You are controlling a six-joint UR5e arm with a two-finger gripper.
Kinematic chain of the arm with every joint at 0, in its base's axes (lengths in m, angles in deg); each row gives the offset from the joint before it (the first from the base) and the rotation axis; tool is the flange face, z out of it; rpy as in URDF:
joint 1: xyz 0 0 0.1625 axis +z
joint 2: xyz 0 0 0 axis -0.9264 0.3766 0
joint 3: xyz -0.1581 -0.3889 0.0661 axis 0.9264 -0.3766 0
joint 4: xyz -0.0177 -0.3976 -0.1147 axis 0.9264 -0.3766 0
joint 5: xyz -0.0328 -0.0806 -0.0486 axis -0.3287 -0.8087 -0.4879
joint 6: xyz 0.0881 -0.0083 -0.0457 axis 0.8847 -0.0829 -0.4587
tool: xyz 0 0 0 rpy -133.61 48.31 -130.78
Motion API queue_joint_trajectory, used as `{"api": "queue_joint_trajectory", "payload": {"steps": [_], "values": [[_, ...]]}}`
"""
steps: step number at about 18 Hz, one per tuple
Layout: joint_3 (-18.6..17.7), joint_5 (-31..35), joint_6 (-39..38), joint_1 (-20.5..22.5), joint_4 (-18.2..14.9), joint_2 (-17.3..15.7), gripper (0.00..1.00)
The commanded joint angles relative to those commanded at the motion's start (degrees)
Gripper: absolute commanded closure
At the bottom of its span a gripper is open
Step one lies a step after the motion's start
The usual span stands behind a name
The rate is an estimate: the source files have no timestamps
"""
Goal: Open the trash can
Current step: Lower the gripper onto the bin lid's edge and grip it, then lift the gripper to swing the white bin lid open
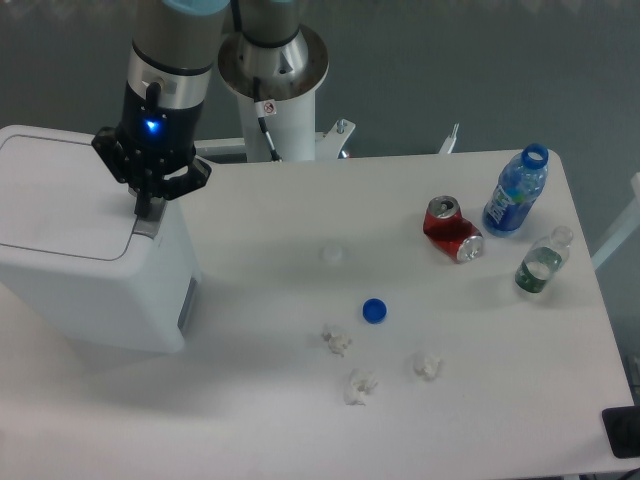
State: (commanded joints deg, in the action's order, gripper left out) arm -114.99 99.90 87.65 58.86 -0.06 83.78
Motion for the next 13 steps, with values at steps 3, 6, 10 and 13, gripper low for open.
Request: {"api": "queue_joint_trajectory", "payload": {"steps": [3, 6, 10, 13], "values": [[0.0, 0.0, 0.09, 0.0, 0.0, -0.17, 1.0], [0.0, 0.0, 0.0, 0.0, 0.0, -0.09, 1.0], [0.0, 0.09, 0.09, 0.0, 0.09, 0.17, 1.0], [0.0, 0.09, 0.0, 0.0, 0.09, 0.35, 1.0]]}}
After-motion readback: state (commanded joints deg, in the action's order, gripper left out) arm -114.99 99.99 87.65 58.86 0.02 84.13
